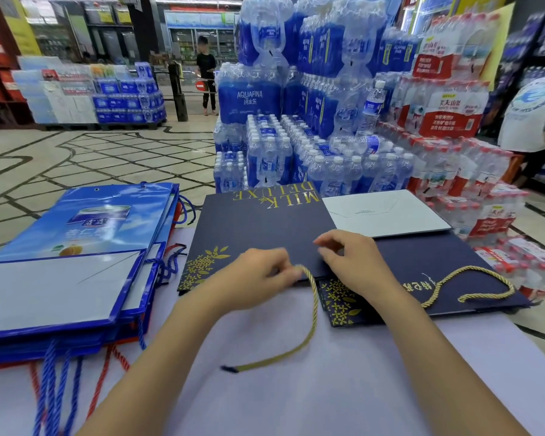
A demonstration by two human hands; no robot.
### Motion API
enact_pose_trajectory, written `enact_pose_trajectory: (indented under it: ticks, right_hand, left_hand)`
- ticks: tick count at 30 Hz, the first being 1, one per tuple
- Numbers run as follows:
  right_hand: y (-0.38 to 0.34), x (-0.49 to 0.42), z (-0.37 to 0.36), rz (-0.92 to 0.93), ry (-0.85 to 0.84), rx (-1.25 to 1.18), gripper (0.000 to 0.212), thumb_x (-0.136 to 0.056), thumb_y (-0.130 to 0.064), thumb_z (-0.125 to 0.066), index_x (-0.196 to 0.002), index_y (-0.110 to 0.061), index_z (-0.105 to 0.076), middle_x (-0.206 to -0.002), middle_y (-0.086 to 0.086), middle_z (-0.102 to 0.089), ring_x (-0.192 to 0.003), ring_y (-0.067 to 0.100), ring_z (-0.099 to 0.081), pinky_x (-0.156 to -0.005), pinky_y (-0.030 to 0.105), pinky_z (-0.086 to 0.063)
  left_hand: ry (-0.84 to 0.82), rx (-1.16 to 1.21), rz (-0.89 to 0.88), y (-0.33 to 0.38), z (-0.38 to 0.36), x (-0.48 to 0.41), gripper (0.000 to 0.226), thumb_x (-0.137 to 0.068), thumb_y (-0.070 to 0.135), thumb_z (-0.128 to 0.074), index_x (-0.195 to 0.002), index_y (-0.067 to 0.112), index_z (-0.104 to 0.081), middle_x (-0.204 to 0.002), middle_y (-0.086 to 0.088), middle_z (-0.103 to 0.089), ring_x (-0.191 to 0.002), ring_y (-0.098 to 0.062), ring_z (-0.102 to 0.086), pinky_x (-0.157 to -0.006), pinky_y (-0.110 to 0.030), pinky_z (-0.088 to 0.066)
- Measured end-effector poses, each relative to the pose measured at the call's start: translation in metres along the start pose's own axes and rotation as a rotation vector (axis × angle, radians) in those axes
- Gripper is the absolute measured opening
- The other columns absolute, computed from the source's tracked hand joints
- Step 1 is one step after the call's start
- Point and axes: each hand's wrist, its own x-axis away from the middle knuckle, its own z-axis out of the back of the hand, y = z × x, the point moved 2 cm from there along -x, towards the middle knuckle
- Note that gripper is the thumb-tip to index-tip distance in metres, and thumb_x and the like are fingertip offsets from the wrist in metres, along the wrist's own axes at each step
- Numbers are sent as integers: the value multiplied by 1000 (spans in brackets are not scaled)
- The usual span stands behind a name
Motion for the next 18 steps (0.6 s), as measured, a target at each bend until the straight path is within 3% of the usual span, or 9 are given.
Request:
enact_pose_trajectory:
  ticks: [2,5,8,10,13,18]
  right_hand:
    - [-5,2,0,-4,-30,-115,21,-91,-12,-59,-87,-28,-72,-80,-12,-72,-83,2,-66,-81,23,-50]
    - [-13,6,-1,-30,-131,-169,22,-92,-38,-61,-80,-24,-73,-76,-13,-72,-82,4,-65,-82,25,-50]
    - [-16,10,-9,-2,-243,21,37,-78,-65,-64,-74,-28,-68,-75,-14,-66,-85,3,-55,-85,26,-39]
    - [-19,11,-14,48,-268,200,30,-74,-59,-71,-78,-31,-63,-82,-12,-62,-87,2,-51,-90,29,-33]
    - [-19,9,-13,56,-294,180,12,-81,-37,-70,-78,-29,-61,-84,-12,-59,-85,2,-51,-90,29,-36]
    - [-11,7,-8,-27,-208,6,9,-85,-18,-62,-82,-27,-62,-72,-12,-62,-65,1,-53,-64,18,-42]
  left_hand:
    - [104,40,132,-3,10,-12,34,-94,49,-51,-82,18,-58,-78,7,-68,-72,-13,-58,-70,-31,-47]
    - [194,159,252,-9,17,-28,41,-96,45,-50,-81,7,-57,-74,10,-74,-73,-16,-68,-71,-31,-53]
    - [295,188,273,-16,14,-32,45,-95,39,-54,-78,-2,-53,-66,5,-73,-64,-10,-68,-71,-35,-57]
    - [403,236,321,-29,9,-31,40,-93,34,-55,-75,-2,-52,-62,3,-71,-60,-12,-68,-72,-40,-58]
    - [538,290,423,-43,4,-25,28,-87,25,-54,-66,8,-48,-60,-3,-68,-55,-18,-67,-68,-42,-58]
    - [620,-46,484,-45,7,-17,20,-88,26,-53,-75,10,-51,-74,-3,-57,-71,-24,-54,-60,-33,-39]
